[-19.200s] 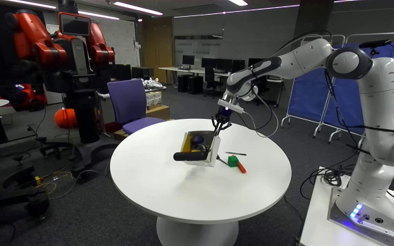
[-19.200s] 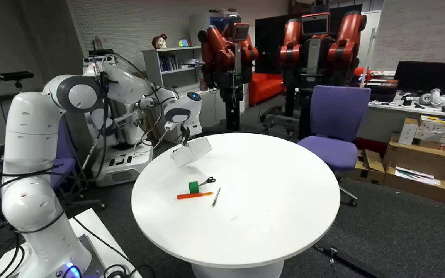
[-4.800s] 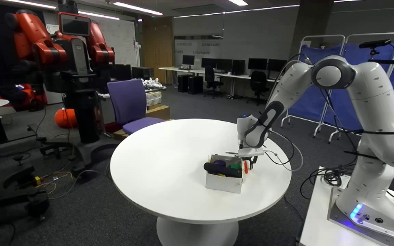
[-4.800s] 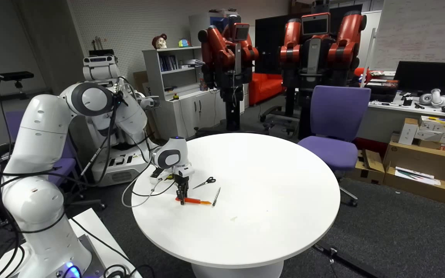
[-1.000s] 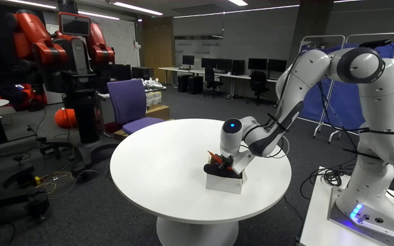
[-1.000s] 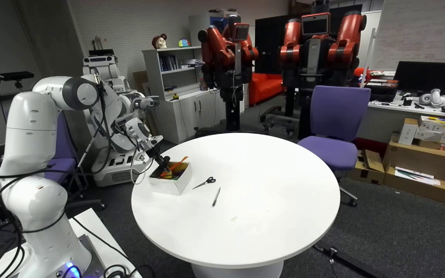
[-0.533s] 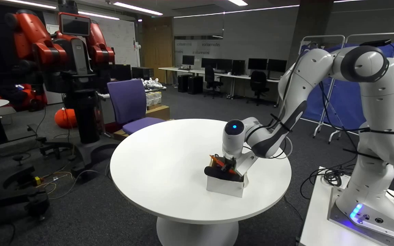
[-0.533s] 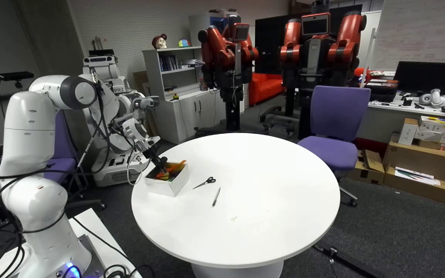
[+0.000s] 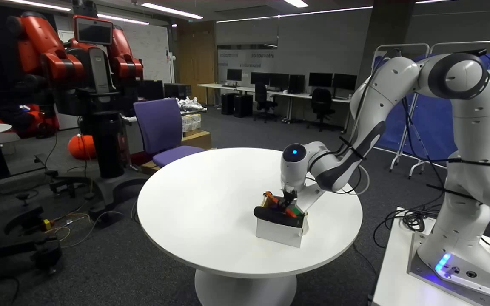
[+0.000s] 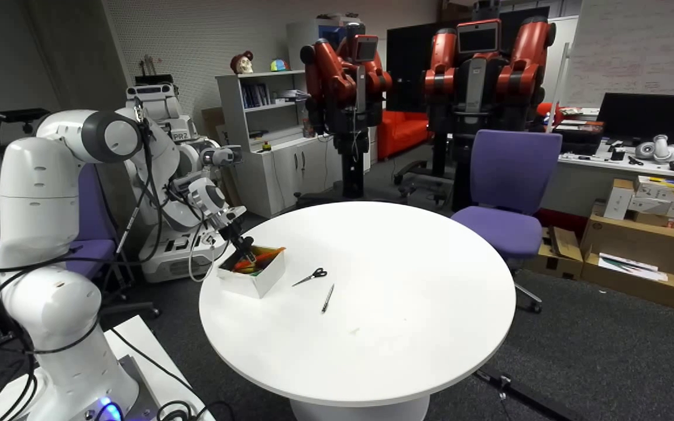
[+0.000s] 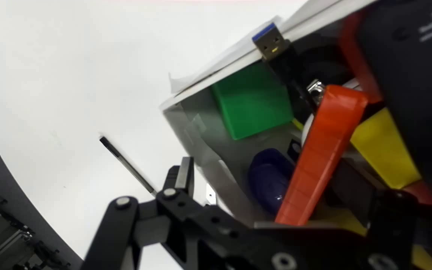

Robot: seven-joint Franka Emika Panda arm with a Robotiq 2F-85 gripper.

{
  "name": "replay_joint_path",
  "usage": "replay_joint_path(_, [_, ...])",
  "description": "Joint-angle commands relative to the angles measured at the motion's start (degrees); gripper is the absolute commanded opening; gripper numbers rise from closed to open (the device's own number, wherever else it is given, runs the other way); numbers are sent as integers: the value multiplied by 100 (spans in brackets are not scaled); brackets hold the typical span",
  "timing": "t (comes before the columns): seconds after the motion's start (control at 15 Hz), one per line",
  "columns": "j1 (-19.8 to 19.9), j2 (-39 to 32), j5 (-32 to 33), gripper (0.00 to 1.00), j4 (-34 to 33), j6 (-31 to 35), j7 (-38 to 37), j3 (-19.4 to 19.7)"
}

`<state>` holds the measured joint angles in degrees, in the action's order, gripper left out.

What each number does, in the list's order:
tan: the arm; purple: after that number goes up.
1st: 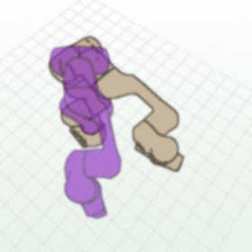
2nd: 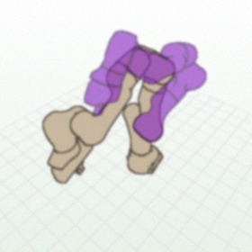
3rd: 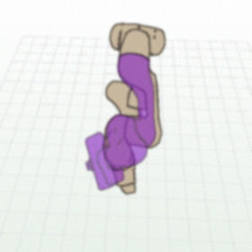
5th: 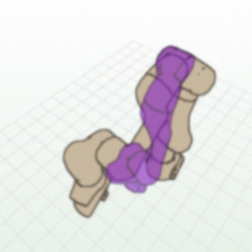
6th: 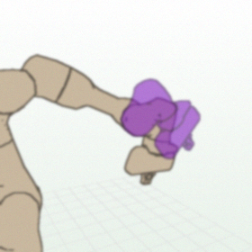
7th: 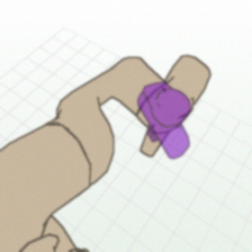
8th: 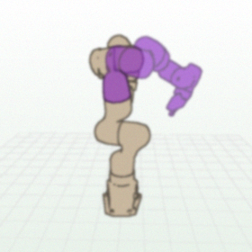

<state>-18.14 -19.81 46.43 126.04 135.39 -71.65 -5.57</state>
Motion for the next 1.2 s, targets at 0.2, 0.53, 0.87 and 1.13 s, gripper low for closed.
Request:
replay_joint_path(0.2, [700, 825, -323, 100, 631, 1009, 128, 248])
replay_joint_path(0.53, [794, 821, -560, 100, 582, 1490, 111, 353])
replay_joint_path(0.87, [904, 970, -707, 100, 809, 2147, 95, 512])
replay_joint_path(1.13, [1347, 839, -900, 100, 876, 2790, 252, 736])
